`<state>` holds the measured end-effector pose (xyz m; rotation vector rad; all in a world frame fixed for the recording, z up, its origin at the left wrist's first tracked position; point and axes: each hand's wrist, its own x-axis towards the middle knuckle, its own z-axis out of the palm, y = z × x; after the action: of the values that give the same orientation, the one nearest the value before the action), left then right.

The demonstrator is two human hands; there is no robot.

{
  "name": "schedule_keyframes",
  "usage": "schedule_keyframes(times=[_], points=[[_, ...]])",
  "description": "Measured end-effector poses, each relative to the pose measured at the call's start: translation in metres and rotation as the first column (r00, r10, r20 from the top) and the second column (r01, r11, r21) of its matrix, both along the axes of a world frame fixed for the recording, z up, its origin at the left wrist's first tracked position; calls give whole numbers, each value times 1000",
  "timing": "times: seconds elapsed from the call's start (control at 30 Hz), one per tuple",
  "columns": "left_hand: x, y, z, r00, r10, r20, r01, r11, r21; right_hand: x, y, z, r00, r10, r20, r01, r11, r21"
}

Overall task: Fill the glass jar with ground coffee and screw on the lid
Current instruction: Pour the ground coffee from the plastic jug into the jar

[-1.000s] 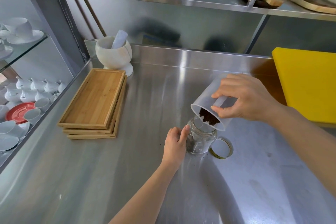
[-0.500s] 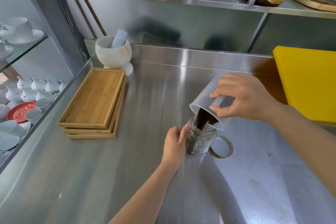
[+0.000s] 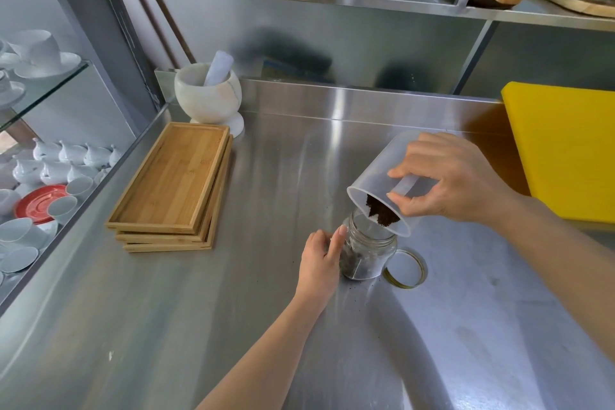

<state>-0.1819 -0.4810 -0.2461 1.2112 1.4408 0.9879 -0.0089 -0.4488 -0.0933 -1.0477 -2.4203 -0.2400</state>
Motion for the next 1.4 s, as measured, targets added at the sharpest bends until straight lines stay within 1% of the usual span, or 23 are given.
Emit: schedule_keyframes(times=[0.3, 0.9, 1.13, 1.4], points=[[1, 0, 0, 1000, 5, 4, -5, 1000, 9, 0, 3, 1, 1000, 20, 22, -20, 1000, 7], [2, 0, -3, 1000, 18, 2, -18, 1000, 19, 4, 3, 6, 1000, 28, -1, -28, 997, 68], [2, 0, -4, 1000, 24, 9, -25, 999, 20, 1, 4, -1, 998, 54, 24, -54, 998, 30], [2, 1, -7, 1000, 27, 9, -27, 999, 22, 0, 5, 1, 998, 65, 23, -66, 996, 52]])
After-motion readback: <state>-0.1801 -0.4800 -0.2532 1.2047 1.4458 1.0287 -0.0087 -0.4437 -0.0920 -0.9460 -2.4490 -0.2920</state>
